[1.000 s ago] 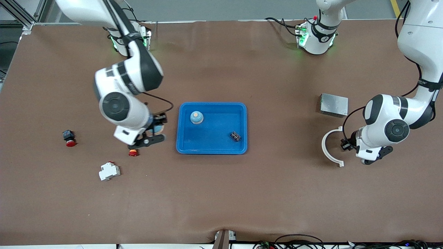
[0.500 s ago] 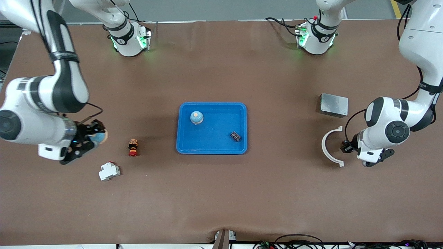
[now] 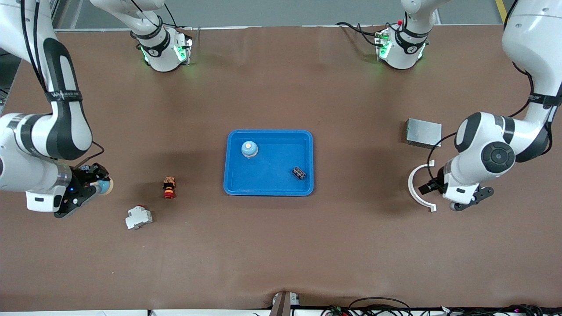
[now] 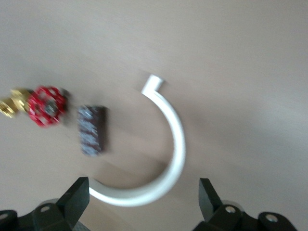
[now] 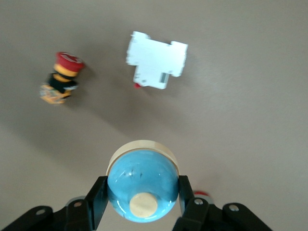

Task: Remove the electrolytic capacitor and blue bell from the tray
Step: 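Set down the bell with the right gripper while the left gripper returns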

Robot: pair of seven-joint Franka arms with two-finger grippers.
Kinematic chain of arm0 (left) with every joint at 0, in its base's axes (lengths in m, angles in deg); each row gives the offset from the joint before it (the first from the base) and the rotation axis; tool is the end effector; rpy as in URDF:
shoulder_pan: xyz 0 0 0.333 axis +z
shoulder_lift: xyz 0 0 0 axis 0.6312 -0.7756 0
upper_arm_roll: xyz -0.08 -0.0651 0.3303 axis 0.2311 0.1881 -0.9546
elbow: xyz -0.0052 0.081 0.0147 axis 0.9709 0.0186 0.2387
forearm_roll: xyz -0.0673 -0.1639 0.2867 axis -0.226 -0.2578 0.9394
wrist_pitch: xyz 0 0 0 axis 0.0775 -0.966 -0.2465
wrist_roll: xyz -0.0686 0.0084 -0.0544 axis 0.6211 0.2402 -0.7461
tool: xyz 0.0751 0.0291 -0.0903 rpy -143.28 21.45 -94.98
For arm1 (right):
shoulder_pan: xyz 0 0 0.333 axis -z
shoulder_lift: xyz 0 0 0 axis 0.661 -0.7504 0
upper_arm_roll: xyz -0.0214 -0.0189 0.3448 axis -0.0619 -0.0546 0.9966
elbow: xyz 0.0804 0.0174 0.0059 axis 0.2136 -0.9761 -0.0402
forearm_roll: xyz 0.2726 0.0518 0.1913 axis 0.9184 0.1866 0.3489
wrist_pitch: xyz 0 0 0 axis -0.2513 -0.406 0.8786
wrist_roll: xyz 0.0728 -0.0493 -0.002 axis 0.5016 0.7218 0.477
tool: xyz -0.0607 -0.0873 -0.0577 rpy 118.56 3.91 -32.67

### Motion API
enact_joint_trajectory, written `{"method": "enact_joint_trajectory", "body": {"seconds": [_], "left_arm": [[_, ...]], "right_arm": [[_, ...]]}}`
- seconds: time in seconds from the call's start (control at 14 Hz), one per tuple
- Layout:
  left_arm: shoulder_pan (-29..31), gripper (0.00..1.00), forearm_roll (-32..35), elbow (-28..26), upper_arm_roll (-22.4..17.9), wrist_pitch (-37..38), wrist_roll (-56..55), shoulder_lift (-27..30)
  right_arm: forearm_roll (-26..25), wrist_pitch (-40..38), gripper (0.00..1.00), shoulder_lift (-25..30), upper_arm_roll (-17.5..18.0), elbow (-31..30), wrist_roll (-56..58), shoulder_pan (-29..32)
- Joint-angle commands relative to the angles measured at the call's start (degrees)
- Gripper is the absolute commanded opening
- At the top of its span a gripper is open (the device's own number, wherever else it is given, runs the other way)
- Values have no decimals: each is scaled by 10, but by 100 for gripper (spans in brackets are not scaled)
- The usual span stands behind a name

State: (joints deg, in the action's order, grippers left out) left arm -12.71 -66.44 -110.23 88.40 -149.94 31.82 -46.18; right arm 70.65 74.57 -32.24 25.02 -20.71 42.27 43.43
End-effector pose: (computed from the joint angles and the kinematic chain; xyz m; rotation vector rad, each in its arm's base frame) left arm 0.5969 -0.0339 0.3338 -2.9903 -0.7031 0.0585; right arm 0.6234 -0.0627 0.3690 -2.9423 -1.0755 0.2081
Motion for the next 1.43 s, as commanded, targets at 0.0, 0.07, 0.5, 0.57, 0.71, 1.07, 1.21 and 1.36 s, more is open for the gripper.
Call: {"method": "enact_joint_trajectory", "body": {"seconds": [0.0,0.07,0.5,0.57,0.71,1.07,1.21,1.36], "left_arm": [[-1,99,-16,-5,49,10,-78,13],[-8,96,-16,0,67,10,-123,9],[-137,83,-15,79,77,9,-344,-50],[-164,79,-14,97,76,9,-372,-64],[-217,76,-11,127,73,8,-417,-95],[-359,64,-11,160,-25,-25,-446,-133],[-412,60,-14,168,-73,-49,-457,-145],[-429,59,-14,194,-83,-50,-462,-168]], "right_arm": [[-14,72,12,8,12,-64,9,5],[-14,117,12,10,12,-98,9,3],[-14,220,14,10,12,-198,10,1],[-14,223,15,11,12,-205,10,1],[-14,219,15,14,10,-220,10,2],[-14,219,27,15,-2,-229,32,1],[-14,221,100,15,-1,-228,29,1],[-14,211,100,22,-1,-228,33,4]]}}
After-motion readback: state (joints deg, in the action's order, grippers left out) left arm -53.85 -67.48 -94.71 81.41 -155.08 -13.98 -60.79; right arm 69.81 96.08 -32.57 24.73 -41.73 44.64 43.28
